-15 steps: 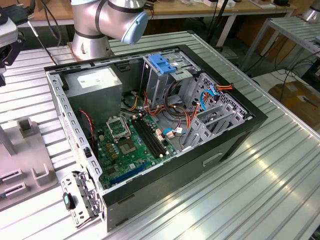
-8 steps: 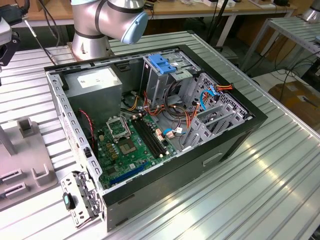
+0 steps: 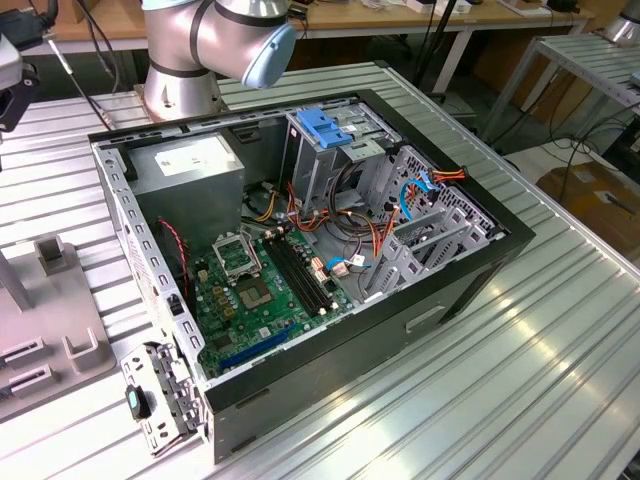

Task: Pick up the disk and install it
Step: 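Reach for the disk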

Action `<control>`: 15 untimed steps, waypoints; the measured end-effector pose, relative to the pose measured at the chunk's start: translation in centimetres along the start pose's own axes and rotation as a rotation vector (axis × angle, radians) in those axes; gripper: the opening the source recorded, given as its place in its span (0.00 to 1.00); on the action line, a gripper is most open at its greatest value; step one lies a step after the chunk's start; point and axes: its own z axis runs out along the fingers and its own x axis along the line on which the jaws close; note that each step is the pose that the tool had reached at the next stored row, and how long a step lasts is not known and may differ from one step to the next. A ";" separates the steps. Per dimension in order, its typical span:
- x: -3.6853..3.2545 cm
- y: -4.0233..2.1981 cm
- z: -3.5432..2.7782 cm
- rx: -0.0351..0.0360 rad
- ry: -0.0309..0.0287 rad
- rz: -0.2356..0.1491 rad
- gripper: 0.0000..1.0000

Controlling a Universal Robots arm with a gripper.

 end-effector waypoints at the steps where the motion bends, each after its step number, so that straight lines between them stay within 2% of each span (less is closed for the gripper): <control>1: 0.04 0.04 0.02 -0.0001 -0.0001 0.000 0.11; 3: 0.15 0.13 0.10 0.0001 0.0000 0.000 0.11; 8: 0.51 0.52 0.79 0.0000 -0.0001 0.000 0.11; 15: 1.79 1.40 1.19 0.0001 0.0001 0.000 0.11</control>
